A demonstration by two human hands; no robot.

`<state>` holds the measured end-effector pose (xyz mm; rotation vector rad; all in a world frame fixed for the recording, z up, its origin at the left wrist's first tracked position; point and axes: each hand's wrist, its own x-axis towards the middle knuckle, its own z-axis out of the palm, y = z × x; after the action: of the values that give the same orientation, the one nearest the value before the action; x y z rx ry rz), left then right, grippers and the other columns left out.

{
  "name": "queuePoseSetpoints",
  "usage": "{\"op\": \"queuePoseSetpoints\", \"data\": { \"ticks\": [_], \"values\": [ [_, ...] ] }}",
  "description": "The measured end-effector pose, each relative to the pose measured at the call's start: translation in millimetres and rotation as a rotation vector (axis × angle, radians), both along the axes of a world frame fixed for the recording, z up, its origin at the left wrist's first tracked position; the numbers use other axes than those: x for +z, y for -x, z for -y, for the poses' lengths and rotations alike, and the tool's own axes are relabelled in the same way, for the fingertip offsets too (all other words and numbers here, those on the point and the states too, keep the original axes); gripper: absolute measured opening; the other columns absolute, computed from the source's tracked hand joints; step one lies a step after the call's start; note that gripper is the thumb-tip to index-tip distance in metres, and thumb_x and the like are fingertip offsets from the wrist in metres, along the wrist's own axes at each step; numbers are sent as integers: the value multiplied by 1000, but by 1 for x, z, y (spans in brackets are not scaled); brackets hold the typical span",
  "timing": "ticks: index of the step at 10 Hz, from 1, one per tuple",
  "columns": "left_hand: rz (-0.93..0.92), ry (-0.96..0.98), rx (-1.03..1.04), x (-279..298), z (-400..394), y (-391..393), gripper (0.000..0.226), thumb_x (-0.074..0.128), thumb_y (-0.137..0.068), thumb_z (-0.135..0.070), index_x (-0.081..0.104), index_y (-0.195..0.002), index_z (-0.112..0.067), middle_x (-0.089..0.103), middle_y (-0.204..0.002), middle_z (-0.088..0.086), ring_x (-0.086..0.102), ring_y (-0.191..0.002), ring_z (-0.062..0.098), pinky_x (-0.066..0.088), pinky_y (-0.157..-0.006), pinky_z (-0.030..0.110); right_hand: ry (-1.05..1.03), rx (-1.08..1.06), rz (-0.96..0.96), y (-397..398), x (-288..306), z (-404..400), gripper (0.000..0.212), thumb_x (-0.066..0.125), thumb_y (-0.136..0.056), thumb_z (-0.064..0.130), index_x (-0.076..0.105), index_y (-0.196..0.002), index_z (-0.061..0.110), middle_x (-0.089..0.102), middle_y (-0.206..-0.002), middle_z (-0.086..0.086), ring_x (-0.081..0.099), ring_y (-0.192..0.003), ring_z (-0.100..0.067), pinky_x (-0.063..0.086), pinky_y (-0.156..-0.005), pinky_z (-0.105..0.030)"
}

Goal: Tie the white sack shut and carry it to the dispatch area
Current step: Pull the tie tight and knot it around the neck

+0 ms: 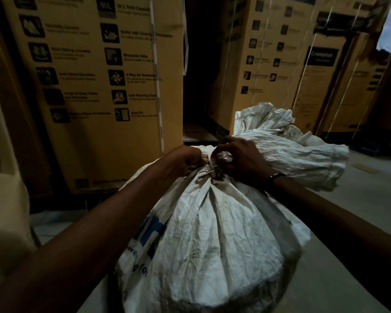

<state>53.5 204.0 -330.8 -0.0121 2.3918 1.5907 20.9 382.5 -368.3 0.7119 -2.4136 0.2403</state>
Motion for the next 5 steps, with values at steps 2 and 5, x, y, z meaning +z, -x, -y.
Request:
{"op": "queuePoseSetpoints", "data": {
  "ticks": [2, 5],
  "values": [
    [-110, 46, 41, -31, 12, 46, 36, 60, -101, -2, 50, -68, -9, 55, -52, 4, 43, -18, 2, 28, -25, 9, -57, -129, 95, 0, 21, 14, 14, 75, -79, 35, 82, -89, 30, 77, -99, 1, 73, -90, -25, 56, -76, -35],
    [-247, 89, 63, -39, 5, 56, 30, 54, -100, -4, 54, -72, -15, 54, -71, 3, 50, -58, 13, 46, -46, 20, -347, -295, 193, 2, 35, 42, 34, 68, -91, 34, 75, -95, 1, 72, -104, -24, 68, -96, -44, 34, -67, -35]
  ]
}}
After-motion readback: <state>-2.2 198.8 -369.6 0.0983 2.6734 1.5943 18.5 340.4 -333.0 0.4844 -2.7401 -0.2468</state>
